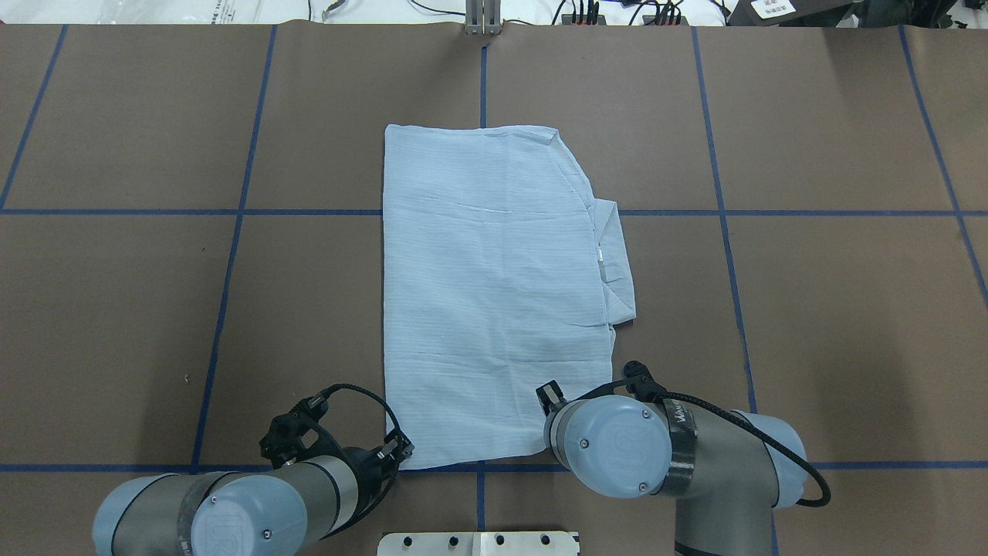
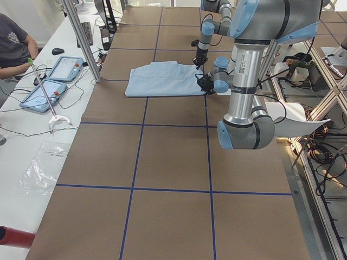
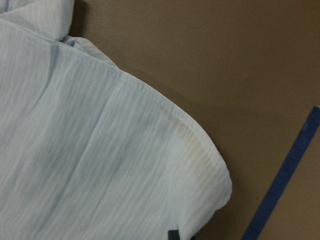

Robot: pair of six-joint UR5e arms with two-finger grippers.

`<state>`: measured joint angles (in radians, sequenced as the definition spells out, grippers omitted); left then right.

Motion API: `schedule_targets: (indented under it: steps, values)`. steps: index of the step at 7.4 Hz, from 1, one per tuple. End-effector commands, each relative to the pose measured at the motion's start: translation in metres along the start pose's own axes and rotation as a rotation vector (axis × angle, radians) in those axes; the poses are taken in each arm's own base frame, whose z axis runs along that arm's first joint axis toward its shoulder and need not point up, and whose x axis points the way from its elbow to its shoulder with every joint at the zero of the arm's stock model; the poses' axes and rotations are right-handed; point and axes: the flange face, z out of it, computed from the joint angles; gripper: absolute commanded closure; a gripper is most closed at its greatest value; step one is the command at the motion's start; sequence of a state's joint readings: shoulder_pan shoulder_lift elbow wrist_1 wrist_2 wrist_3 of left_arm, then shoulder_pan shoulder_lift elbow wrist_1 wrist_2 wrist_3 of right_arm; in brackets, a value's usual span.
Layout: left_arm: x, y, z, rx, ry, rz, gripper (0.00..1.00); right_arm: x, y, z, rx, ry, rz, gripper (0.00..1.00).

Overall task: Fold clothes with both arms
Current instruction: 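Grasp both near corners of the folded shirt with both grippers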

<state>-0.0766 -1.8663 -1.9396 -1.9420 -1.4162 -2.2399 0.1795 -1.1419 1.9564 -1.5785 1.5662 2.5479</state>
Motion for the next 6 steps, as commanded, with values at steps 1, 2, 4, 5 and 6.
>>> schedule_targets:
  steps: [1,2,4,5,6]
  values:
    - [0.002,0.002,0.001,-0.001,0.001,-0.001,1.0,0.0,0.0,-0.001,-0.001,-0.001,0.0,1.0]
    - [0.003,0.001,0.0,-0.002,0.002,-0.001,1.0,0.0,0.0,-0.001,-0.001,-0.001,0.0,1.0]
    - [0.008,0.001,-0.008,-0.01,0.009,-0.002,1.0,0.0,0.001,-0.002,-0.004,-0.003,0.002,1.0]
    - [0.016,0.004,-0.028,-0.022,0.024,-0.005,1.0,0.005,0.001,-0.017,-0.024,-0.01,-0.001,1.0]
    - [0.026,0.006,-0.056,-0.041,0.046,-0.009,1.0,0.035,0.012,-0.028,-0.009,0.034,-0.03,1.0]
